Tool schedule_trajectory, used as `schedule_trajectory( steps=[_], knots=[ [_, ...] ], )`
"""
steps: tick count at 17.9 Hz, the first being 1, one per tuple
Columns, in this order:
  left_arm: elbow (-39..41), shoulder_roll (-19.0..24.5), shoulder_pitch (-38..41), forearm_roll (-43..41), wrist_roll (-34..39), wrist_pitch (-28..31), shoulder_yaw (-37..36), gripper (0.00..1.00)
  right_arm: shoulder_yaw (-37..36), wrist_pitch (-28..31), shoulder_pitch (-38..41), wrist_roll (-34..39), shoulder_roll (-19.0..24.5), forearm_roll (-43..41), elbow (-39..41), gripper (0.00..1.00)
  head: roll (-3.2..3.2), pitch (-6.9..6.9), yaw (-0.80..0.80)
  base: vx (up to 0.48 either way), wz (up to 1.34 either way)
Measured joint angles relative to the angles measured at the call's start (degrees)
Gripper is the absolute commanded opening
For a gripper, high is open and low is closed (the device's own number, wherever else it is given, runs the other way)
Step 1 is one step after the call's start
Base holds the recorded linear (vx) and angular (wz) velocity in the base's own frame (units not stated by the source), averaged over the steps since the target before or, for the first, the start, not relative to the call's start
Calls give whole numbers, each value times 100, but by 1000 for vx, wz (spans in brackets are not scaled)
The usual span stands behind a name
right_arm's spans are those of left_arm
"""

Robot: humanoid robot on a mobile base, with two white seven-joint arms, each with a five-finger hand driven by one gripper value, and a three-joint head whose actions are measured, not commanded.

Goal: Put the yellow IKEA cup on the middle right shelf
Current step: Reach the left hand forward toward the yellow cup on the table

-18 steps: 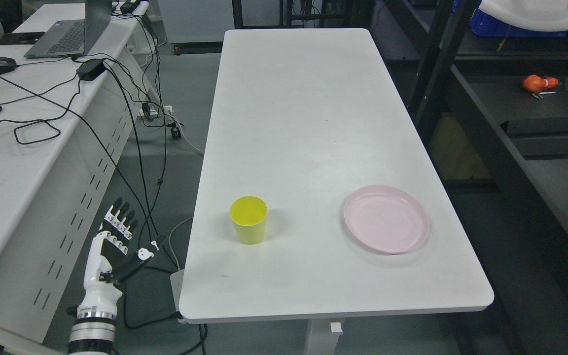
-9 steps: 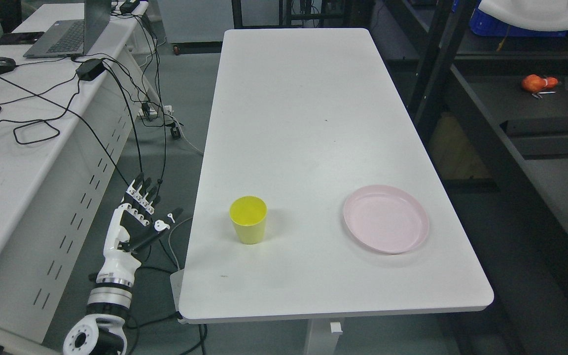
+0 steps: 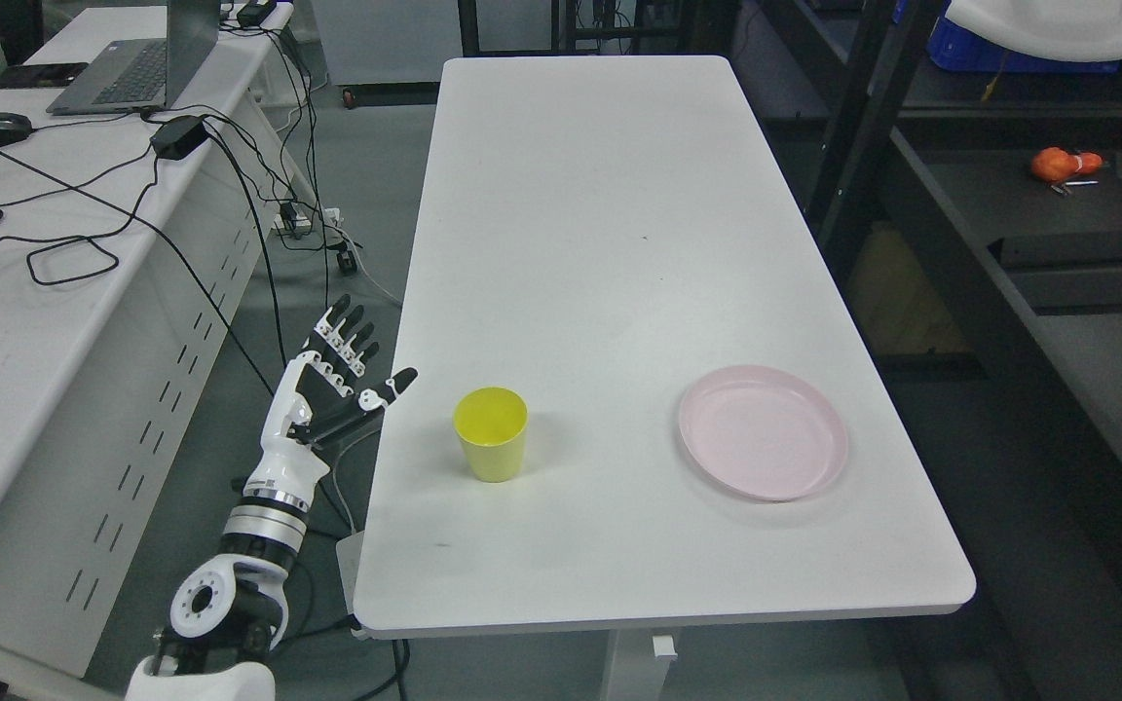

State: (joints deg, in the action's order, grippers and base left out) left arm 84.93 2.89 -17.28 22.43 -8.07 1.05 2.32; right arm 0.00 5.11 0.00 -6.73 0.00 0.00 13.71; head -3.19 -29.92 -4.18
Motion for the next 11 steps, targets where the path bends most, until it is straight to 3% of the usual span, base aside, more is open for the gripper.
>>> schedule_trajectory(
  steps=[11],
  knots=[
    [-935,-193,-541,-624,-88,-111,-632,99,0,25,0,0,0,0,0,99,0,0,0,0,0]
  ],
)
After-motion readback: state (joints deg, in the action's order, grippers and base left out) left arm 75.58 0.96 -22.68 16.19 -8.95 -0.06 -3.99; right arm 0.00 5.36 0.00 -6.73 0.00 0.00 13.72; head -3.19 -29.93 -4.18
